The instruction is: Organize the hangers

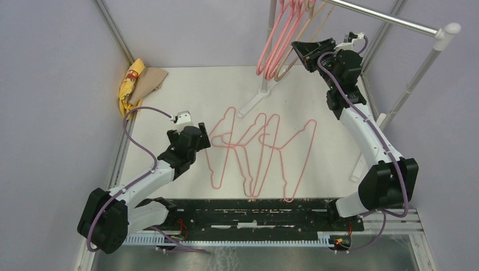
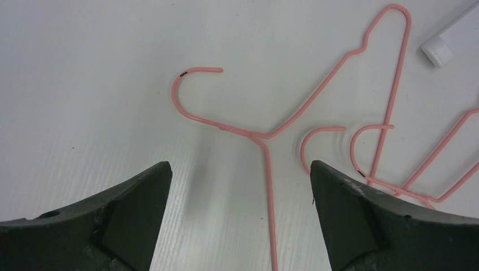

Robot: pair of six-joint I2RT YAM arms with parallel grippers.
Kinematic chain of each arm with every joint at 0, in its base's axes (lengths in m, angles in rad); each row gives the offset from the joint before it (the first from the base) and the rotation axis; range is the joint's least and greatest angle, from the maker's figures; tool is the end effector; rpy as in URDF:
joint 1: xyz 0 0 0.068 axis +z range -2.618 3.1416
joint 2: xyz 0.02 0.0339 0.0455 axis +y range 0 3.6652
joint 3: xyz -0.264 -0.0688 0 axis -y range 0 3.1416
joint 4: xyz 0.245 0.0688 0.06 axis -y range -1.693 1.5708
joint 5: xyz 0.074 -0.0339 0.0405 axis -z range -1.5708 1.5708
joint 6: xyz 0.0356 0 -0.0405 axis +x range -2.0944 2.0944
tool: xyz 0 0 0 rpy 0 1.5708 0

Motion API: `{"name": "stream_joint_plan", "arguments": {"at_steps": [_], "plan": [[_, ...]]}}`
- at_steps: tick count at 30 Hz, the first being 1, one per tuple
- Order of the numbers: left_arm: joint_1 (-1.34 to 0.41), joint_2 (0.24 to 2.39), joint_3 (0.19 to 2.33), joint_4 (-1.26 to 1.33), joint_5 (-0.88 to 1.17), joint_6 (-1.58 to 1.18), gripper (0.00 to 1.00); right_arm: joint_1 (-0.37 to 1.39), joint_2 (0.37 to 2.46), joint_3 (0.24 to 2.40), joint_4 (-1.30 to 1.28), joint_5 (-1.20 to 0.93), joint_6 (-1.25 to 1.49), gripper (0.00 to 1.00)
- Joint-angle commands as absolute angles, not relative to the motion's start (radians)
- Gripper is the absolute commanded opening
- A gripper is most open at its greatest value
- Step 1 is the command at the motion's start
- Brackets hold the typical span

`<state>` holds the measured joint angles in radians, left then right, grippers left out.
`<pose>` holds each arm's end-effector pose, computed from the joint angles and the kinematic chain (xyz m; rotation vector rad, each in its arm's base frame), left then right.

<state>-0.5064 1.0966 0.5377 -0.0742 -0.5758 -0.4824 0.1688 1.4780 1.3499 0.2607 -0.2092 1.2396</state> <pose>0.2042 -0.0911 0.2079 -0.2852 2.0708 0.0420 0.3478 0.0668 0.4190 0.6377 1.4434 1.2840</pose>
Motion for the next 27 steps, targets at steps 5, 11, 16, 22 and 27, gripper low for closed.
{"name": "stream_joint_plan", "arguments": {"at_steps": [5, 11, 16, 22, 27], "plan": [[-0.509, 1.084, 0.570, -0.055, -0.600, -0.489, 0.99, 0.166, 1.359, 1.261, 0.147, -0.216, 1.156, 0.64], [-0.508, 1.089, 0.567, -0.052, -0.597, -0.491, 0.99, 0.166, 1.200, 1.186, 0.019, -0.189, 1.048, 0.83], [-0.509, 1.104, 0.566, -0.047, -0.580, -0.499, 0.99, 0.171, 1.083, 1.096, -0.104, -0.202, 0.940, 0.89], [-0.510, 1.116, 0.560, -0.046, -0.580, -0.504, 0.99, 0.428, 1.055, 1.002, -0.381, -0.020, 0.690, 0.82], [-0.509, 1.119, 0.562, -0.059, -0.580, -0.511, 0.99, 0.590, 1.154, 0.869, -0.457, 0.107, 0.665, 0.67]]}}
